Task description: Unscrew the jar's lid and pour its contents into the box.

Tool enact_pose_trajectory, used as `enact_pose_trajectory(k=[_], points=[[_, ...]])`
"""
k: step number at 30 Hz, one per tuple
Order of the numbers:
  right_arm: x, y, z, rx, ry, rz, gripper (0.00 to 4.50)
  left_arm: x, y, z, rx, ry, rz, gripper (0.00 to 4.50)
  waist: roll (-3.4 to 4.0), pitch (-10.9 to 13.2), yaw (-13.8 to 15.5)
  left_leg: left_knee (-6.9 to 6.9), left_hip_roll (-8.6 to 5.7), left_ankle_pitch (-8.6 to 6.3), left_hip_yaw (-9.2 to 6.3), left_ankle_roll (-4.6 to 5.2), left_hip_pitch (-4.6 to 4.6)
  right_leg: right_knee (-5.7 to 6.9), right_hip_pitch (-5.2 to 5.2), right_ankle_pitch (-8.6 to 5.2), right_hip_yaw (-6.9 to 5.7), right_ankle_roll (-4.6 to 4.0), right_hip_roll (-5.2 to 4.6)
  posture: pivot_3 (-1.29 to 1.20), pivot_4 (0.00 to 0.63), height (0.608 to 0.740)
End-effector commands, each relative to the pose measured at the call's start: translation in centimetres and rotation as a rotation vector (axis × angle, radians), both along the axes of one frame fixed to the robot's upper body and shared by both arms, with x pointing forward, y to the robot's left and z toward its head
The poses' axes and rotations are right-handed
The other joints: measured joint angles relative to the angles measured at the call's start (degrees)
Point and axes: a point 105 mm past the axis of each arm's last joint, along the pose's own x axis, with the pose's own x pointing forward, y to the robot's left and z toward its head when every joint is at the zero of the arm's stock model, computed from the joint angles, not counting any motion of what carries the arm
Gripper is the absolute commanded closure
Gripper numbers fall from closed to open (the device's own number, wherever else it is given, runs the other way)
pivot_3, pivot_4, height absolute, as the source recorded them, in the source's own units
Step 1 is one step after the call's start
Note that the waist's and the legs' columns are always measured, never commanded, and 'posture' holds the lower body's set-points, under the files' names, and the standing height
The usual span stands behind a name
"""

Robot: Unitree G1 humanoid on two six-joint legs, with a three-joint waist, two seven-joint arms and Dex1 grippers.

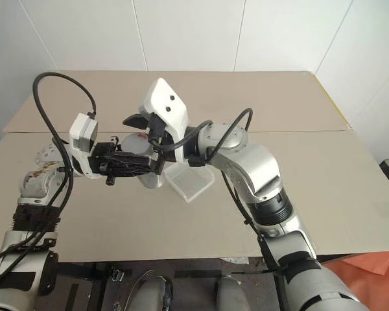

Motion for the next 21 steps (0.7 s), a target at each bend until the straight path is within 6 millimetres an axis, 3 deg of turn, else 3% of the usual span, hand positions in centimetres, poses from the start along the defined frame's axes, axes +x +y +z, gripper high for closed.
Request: enact_pose_trajectory(k=[1,21], points=[[-0.1,0.0,1.1,0.019,-0.061,0.001,0.02,-0.4,0.3,1.1,-0.002,-0.054,-0.004,2.57,0.0,0.0,0.0,0.0,0.0,0.0,0.0,0.0,0.0,0.0,0.0,0.0,0.0,0.0,0.0,0.0,0.15,0.74],[1.8,-5.7,0.9,0.051,-0.062,-0.131,0.02,-0.8,1.2,1.3,0.022,-0.048,0.0,2.57,0.0,0.0,0.0,0.0,0.0,0.0,0.0,0.0,0.0,-0.01,0.0,0.0,0.0,0.0,0.0,0.0,0.15,0.74]])
